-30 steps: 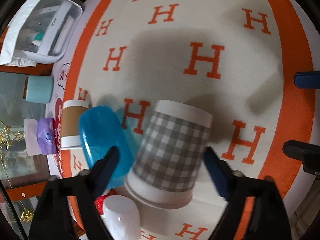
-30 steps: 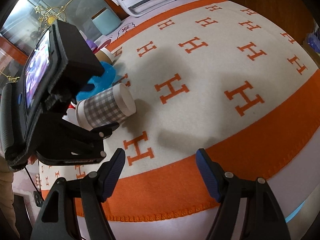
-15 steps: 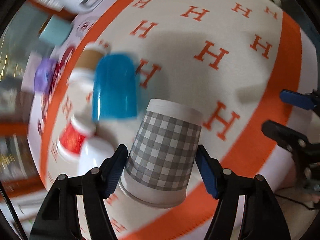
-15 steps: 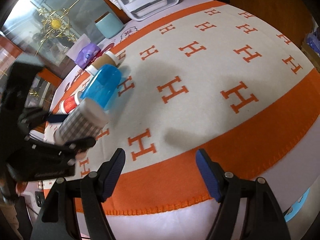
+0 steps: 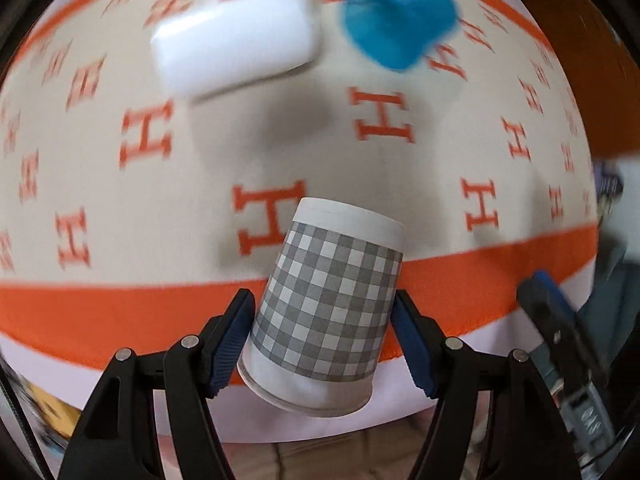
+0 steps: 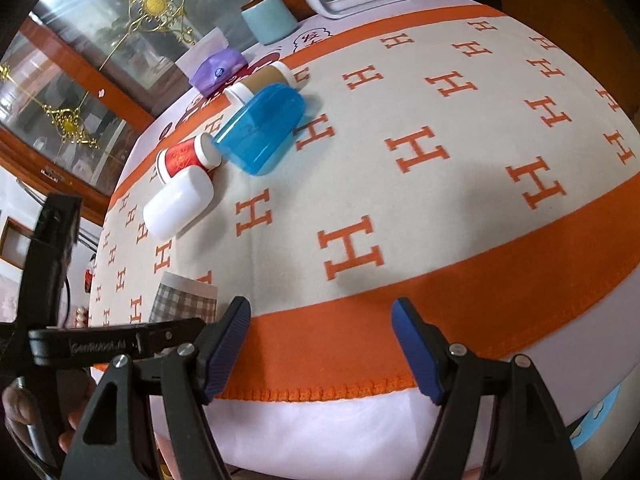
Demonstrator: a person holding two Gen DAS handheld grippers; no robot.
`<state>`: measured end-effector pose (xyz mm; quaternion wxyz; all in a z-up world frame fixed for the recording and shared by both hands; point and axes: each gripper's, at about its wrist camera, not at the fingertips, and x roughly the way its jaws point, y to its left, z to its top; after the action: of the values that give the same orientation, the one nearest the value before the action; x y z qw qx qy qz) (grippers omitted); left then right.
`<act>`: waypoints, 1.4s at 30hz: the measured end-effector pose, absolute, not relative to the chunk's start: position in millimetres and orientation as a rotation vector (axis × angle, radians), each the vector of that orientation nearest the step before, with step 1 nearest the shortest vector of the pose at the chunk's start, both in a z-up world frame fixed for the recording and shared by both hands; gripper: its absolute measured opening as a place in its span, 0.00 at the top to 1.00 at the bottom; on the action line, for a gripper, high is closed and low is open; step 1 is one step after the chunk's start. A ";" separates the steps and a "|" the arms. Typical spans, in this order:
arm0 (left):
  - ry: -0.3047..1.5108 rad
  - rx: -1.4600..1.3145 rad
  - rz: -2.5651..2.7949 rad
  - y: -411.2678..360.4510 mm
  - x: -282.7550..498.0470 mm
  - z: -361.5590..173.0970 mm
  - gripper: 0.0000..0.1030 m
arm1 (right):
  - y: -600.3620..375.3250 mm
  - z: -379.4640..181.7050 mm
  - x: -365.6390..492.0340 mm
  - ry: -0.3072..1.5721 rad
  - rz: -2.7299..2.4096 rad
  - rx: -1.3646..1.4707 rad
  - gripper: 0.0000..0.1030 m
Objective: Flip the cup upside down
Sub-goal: 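Lift the checkered cup with the left gripper and swing it upright, then bring the right gripper to the checkered cup held by the left gripper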
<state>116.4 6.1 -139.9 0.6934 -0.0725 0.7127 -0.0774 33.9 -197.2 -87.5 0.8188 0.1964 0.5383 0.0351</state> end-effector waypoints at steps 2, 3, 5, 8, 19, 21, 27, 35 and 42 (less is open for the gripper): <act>1.582 -0.269 -0.136 25.2 109.7 -147.7 0.34 | -194.3 -87.1 34.1 1.151 0.075 0.411 0.29; 1.577 -0.304 -0.120 33.0 106.4 -150.9 0.34 | -193.2 -87.1 34.3 1.153 0.076 0.409 0.29; 1.566 -0.359 -0.103 35.9 100.6 -152.1 0.34 | -191.2 -87.2 34.8 1.158 0.075 0.402 0.29; 1.551 -0.435 -0.094 43.2 97.9 -150.0 0.34 | -189.4 -87.0 35.1 1.161 0.071 0.395 0.29; 1.531 -0.472 -0.122 39.7 105.7 -142.3 0.21 | -183.0 -85.6 34.7 1.173 0.092 0.386 0.29; 1.524 -0.450 -0.133 35.8 106.2 -139.6 0.20 | -181.2 -84.4 34.7 1.173 0.104 0.384 0.29; 1.505 -0.383 -0.191 32.4 100.6 -125.2 0.20 | -171.8 -82.5 35.3 1.190 0.154 0.380 0.29; 1.409 -0.271 -0.255 48.5 77.8 -89.2 0.20 | -156.0 -77.3 38.4 1.214 0.218 0.367 0.29; 1.271 -0.106 -0.275 58.9 53.5 -63.6 0.20 | -143.8 -71.0 41.0 1.236 0.264 0.354 0.29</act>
<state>53.5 58.9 -63.6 0.7947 -0.0493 0.5913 -0.1279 41.0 -143.8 -71.0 0.7922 0.1646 0.5747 0.1226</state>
